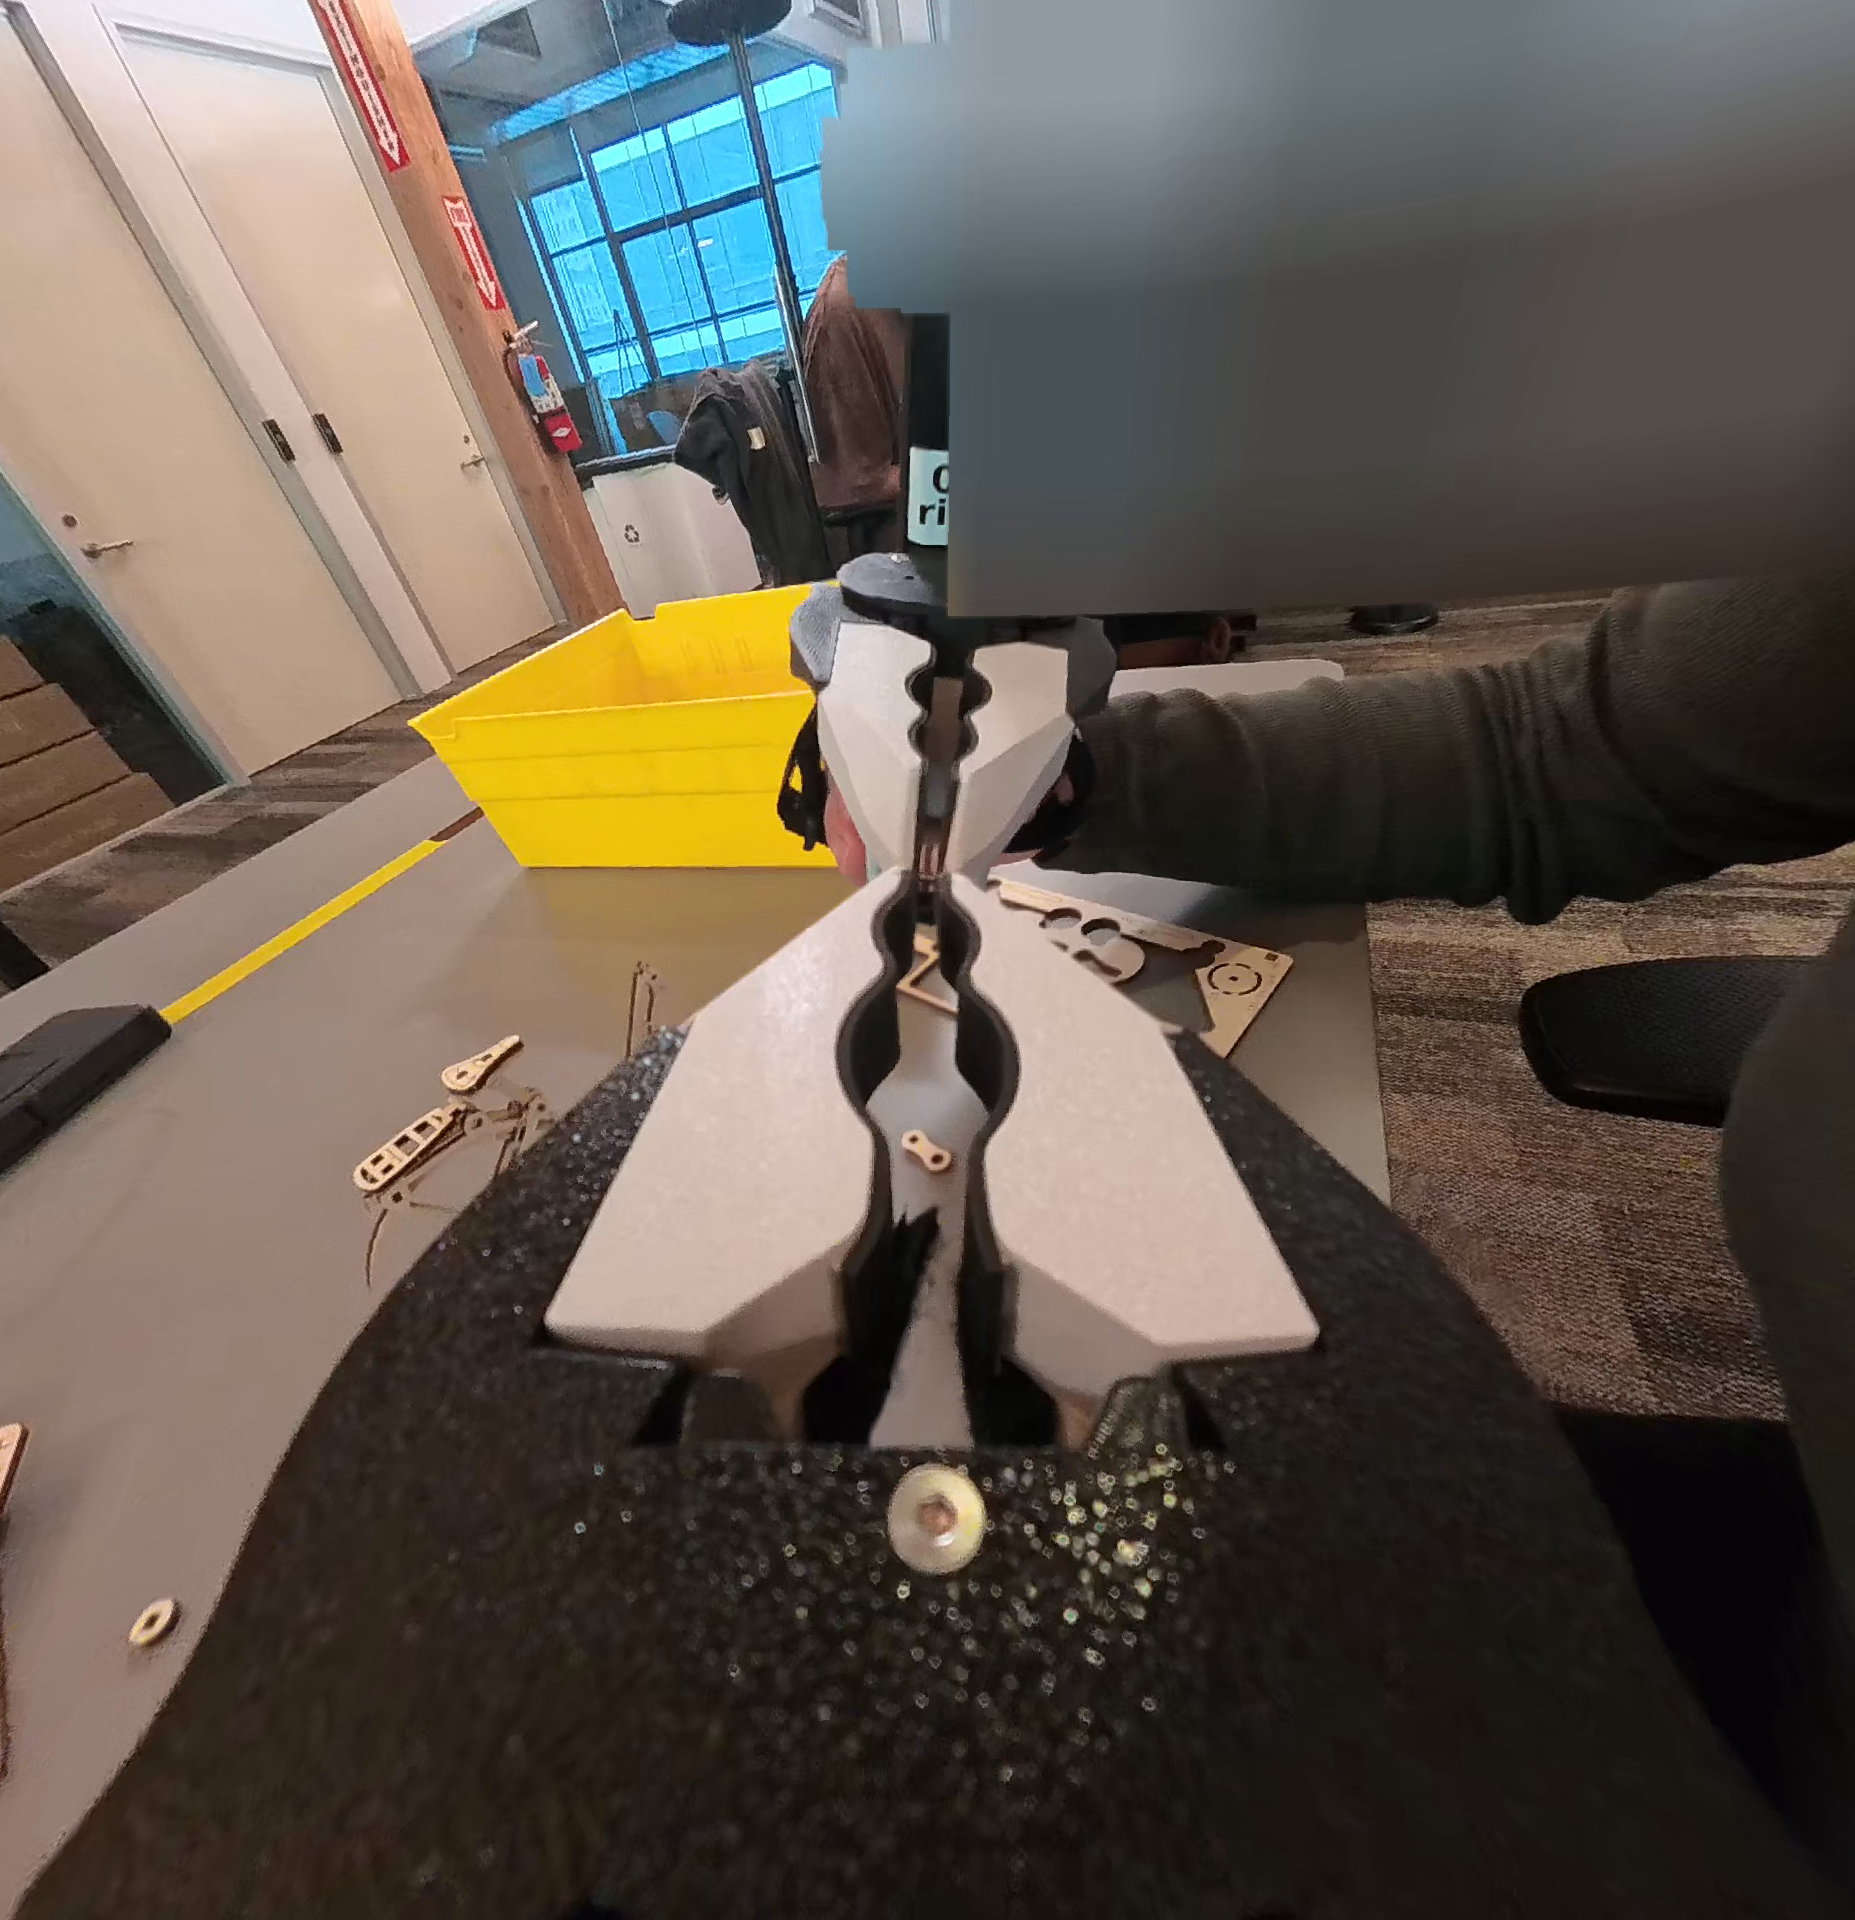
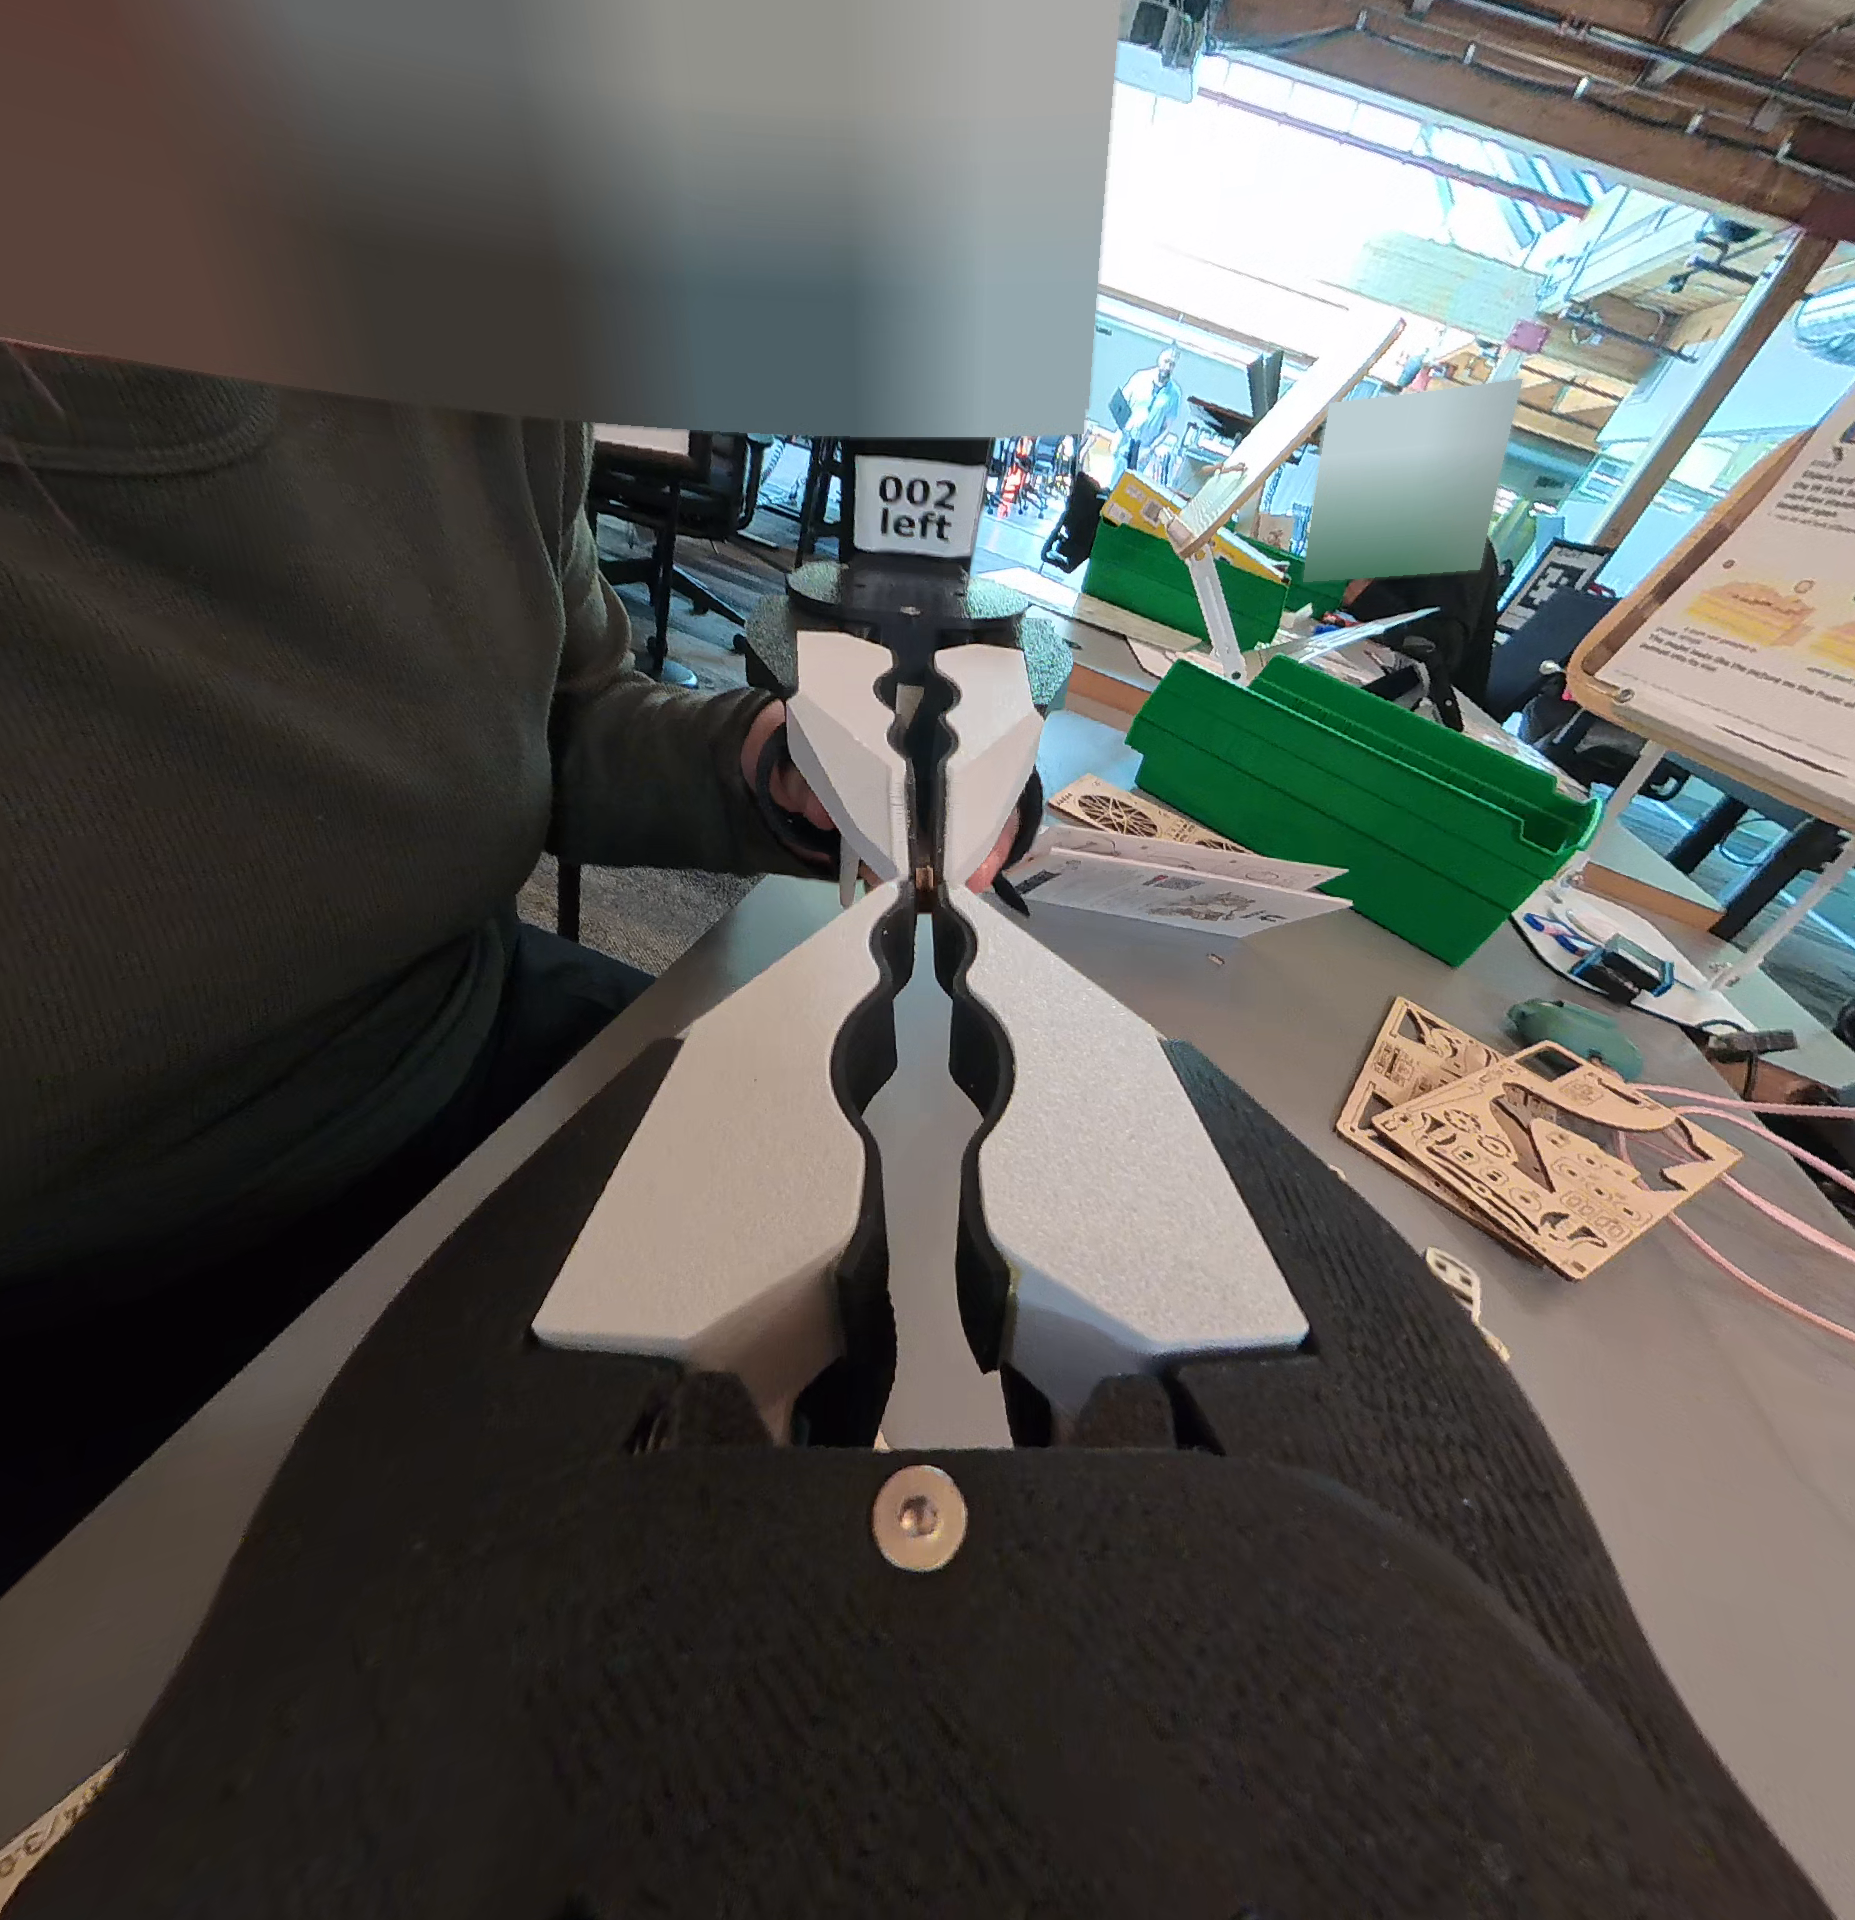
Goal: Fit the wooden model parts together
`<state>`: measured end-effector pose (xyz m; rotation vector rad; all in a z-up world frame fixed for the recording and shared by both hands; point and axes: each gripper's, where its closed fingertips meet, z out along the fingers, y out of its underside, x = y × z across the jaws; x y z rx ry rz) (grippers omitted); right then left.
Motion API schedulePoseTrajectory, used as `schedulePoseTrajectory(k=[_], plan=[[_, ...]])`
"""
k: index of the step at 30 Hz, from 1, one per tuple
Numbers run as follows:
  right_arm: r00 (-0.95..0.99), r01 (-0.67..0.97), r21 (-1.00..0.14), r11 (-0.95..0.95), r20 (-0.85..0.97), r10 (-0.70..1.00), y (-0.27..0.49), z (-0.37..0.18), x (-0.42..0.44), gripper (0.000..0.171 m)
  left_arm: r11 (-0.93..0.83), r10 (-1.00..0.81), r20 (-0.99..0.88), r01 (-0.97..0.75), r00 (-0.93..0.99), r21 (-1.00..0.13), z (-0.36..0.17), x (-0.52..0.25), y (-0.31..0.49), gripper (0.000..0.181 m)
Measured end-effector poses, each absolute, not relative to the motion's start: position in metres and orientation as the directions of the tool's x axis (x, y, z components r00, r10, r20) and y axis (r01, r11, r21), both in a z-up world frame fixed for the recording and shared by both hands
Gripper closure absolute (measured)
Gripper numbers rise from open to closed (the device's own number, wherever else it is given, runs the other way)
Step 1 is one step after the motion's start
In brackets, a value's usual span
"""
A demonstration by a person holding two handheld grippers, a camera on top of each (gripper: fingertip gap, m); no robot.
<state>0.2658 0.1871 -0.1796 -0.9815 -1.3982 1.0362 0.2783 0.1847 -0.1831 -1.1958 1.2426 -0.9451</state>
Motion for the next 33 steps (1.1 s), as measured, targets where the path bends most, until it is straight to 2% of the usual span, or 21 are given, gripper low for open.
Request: schedulePoseTrajectory(k=[6,13,18,22,26,30,33], plan=[[0.012,0.026,-0.958,0.285,0.285,0.958,0.202,-0.179,0.265,0.170,0.139,-0.967,-0.176,-0.201,0.185,-0.970,-0.202,0.264,0.190,0.167],[0.221,0.114,-0.911,0.397,0.412,0.884,0.230,-0.187,0.267,0.170,0.048,-0.981,-0.091,-0.246,0.169,-0.968,-0.236,0.260,0.175,0.160],[0.386,0.265,-0.812,0.520,0.584,0.714,0.251,-0.198,0.268,0.170,0.117,-0.968,-0.164,-0.240,0.188,-0.964,-0.243,0.260,0.181,0.160],[0.452,0.406,-0.674,0.617,0.735,0.505,0.259,-0.194,0.275,0.170,0.193,-0.950,-0.239,-0.226,0.200,-0.955,-0.242,0.258,0.190,0.161],[0.457,0.503,-0.576,0.645,0.810,0.367,0.263,-0.193,0.281,0.170,0.210,-0.954,-0.241,-0.175,0.178,-0.962,-0.241,0.257,0.190,0.161],[0.370,0.579,-0.529,0.621,0.848,0.379,0.268,-0.217,0.274,0.170,0.198,-0.976,-0.204,-0.074,0.080,-0.977,-0.230,0.257,0.171,0.164],[0.312,0.620,-0.477,0.623,0.878,0.362,0.271,-0.230,0.268,0.170,0.192,-0.978,-0.195,-0.043,0.075,-0.980,-0.226,0.254,0.169,0.166]])
